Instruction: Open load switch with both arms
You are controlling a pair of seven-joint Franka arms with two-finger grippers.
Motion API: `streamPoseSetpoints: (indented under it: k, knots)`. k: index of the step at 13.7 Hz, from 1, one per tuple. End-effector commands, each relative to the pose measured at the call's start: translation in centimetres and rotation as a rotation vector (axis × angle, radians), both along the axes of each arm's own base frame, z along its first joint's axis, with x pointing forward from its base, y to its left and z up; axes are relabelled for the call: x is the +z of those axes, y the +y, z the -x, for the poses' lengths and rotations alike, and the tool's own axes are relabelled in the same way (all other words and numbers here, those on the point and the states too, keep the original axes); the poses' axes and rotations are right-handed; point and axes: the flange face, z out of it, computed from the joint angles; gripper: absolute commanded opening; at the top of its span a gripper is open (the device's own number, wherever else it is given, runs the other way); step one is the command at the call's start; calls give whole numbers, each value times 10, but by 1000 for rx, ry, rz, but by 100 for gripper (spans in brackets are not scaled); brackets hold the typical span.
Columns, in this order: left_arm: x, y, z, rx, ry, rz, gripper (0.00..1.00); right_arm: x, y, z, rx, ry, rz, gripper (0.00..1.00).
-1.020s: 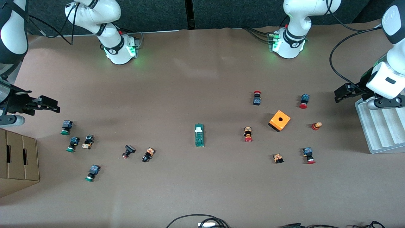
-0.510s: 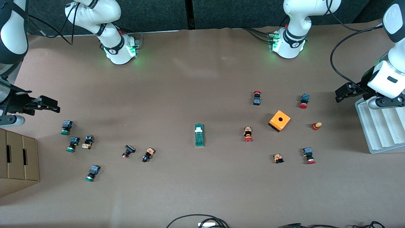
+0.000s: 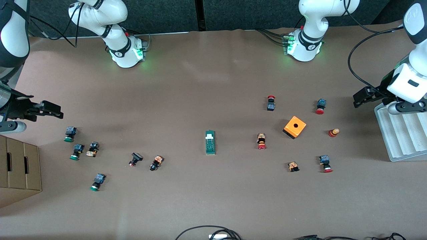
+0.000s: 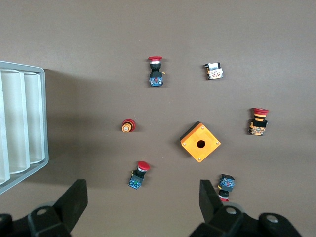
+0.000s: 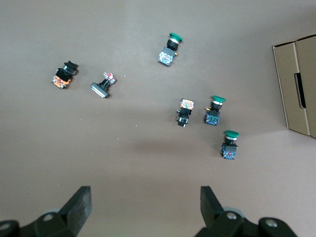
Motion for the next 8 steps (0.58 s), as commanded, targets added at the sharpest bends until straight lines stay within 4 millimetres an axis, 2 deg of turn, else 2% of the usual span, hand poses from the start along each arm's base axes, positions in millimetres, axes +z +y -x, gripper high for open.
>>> streamPoseSetpoints:
  k: [1, 8]
  knots:
    - [9, -1, 3, -1, 0, -16, 100, 5, -1, 0, 0, -13, 16, 100]
    - [8, -2, 3, -5, 2, -16, 100, 5, 0, -2, 1, -26, 16, 100]
